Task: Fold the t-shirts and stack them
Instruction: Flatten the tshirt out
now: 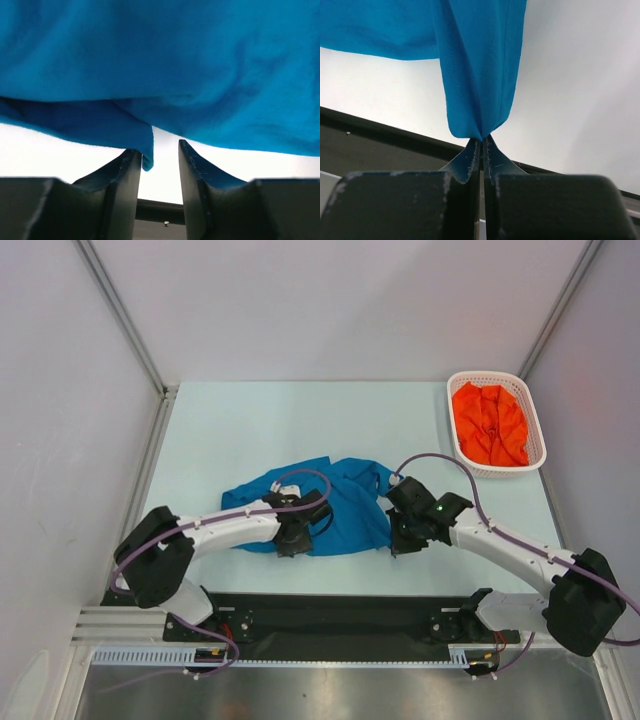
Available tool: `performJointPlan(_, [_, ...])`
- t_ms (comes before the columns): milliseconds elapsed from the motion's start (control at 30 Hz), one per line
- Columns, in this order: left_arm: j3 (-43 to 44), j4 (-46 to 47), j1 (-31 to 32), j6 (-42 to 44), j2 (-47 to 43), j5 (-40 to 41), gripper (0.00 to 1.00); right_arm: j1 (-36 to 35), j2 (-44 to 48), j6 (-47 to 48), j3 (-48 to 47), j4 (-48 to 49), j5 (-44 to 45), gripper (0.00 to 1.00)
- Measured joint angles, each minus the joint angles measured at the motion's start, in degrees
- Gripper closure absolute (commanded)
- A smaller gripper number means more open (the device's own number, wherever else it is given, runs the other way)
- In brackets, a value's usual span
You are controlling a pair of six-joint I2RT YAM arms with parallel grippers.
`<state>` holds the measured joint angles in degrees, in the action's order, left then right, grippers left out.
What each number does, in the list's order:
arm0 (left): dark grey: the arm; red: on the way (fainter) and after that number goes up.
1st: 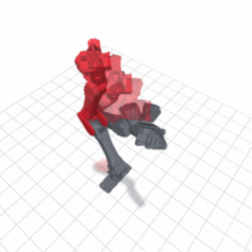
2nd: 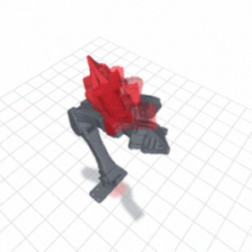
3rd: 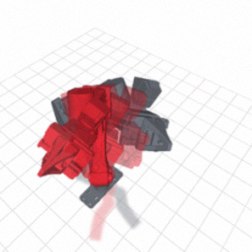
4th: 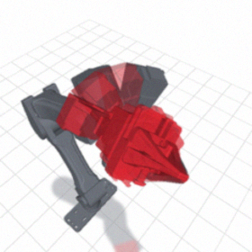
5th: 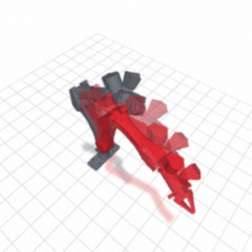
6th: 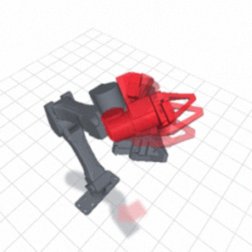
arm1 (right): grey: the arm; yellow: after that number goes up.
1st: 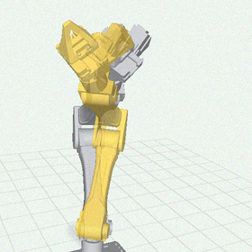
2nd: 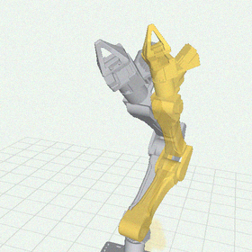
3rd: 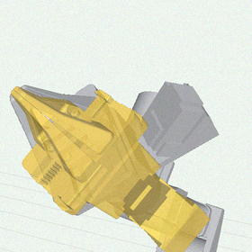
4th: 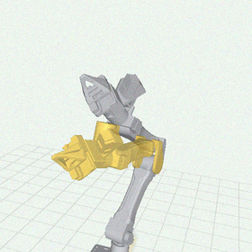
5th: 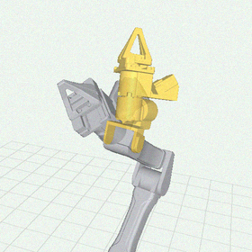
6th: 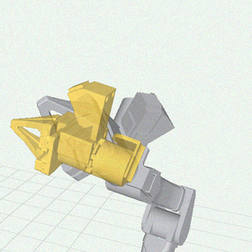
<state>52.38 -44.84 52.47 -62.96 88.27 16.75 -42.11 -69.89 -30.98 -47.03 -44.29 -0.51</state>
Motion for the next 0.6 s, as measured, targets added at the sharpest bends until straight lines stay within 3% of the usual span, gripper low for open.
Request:
performJointPlan(167, [0.68, 0.35, 0.02, 0.44, 0.57, 0.66, 1.0, 0.46, 0.46, 0.04, 0.0, -0.17, -0.17, 1.0])
performJointPlan(400, [1.68, -3.54, -0.13, 0.85, -4.66, 3.45, 1.0, 3.32, 0.66, 1.2, -1.62, -2.58, 0.28, 1.0])
performJointPlan(600, [14.08, -10.6, -2.12, 5.33, -17.53, 11.74, 1.0, 8.09, 2.56, 4.15, -11.41, -5.68, 3.41, 1.0])
